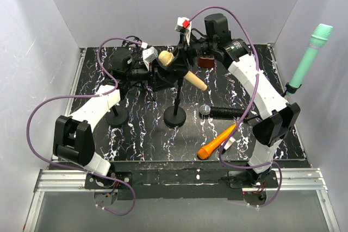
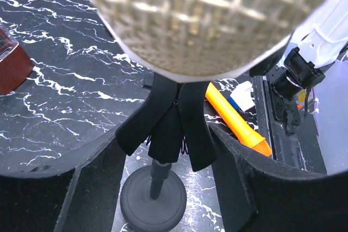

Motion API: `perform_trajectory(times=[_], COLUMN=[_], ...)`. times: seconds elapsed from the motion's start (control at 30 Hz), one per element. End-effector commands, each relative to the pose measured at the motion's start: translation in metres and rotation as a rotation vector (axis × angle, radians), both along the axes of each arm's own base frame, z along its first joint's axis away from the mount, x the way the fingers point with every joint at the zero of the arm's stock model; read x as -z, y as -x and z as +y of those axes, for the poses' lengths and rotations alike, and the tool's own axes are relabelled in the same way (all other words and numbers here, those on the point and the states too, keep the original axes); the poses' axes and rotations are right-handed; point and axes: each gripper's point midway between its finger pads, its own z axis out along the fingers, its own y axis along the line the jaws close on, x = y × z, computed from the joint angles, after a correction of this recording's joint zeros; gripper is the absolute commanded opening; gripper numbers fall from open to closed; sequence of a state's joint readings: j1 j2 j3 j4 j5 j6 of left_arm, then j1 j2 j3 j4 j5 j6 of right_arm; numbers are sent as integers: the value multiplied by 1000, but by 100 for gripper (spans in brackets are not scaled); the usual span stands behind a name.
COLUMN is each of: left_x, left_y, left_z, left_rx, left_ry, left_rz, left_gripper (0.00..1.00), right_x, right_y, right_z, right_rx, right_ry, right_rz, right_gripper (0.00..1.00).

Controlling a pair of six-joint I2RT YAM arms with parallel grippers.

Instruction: Remove the microphone from the stand

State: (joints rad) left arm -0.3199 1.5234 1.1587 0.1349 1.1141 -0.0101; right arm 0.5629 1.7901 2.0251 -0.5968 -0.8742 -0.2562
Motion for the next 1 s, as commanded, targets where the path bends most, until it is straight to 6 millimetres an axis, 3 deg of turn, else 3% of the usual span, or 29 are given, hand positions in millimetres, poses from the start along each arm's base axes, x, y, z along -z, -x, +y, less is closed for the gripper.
perform_trajectory(times=[0.0, 0.2, 0.27, 0.37, 0.4, 0.47, 0.53, 0.7, 0.97], left_x=[-11, -20, -23, -20, -20, -19, -23, -36, -51], left_y=[-6, -11, -11, -12, -14, -19, -22, -14, -11], left_z=[-7, -9, -9, -8, -7, -4, 0, 1, -20], left_rx=[17, 5, 6, -6, -24, -86, -134, -96, -18], left_ry=[13, 24, 26, 21, 17, 18, 14, 28, 56], left_rz=[-68, -101, -105, -95, -95, -58, -95, -133, -183], left_gripper=[53, 22, 3, 0, 5, 44, 62, 68, 70], right_x=[-24, -20, -17, -18, -19, -20, -19, -16, -10], right_y=[6, 3, 2, -1, -2, -3, -3, 2, 3], right_z=[1, 1, 1, 1, 1, 1, 1, -1, 2], right_rx=[-22, -14, -13, -6, -5, -9, -12, -35, -80], right_ry=[-63, -54, -51, -55, -57, -60, -59, -54, -59], right_rz=[-33, -24, -16, -10, -11, -8, -3, 11, 70], right_gripper=[1, 1, 1, 1, 1, 1, 1, 1, 1])
